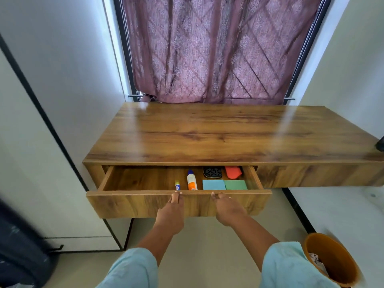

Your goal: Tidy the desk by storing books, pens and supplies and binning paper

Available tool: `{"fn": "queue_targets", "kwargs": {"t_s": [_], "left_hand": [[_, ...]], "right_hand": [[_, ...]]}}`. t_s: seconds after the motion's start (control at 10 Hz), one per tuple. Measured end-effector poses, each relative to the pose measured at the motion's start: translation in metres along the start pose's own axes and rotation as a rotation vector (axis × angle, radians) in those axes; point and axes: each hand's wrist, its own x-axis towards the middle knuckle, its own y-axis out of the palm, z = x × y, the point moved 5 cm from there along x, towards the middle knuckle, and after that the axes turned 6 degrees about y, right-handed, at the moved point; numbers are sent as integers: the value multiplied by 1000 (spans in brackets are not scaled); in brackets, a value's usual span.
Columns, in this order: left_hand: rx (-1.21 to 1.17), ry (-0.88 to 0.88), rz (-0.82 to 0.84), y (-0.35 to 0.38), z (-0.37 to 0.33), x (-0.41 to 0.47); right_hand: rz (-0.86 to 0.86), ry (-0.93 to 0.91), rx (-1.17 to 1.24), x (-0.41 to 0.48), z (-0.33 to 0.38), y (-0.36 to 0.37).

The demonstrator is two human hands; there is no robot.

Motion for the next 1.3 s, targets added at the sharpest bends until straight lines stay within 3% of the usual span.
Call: {"fn": "queue_targets", "kwargs": {"t_s": [0.2, 0.3, 0.4, 0.6, 0.9, 1.1, 1.3], "left_hand": [[145, 44, -219, -35, 27, 61], [176, -19, -218, -41, 57, 96], [194, -79, -138, -47, 88, 132], [197, 18, -2, -45, 109, 180], [165, 34, 108, -50, 109, 192], [101, 35, 177, -54, 108, 196], [-51, 37, 382, -74, 84, 228]], "right_hand": [[-261, 71, -39, 70, -7, -38], [-287, 118, -121, 105, -11, -50], [-236, 147, -204, 143, -13, -61], [-114, 121, -264, 195, -8, -64], [-79, 66, -359, 199, -4, -71], [-28, 60, -285, 200, 0, -80], [245, -33, -122, 212, -1, -129]]}}
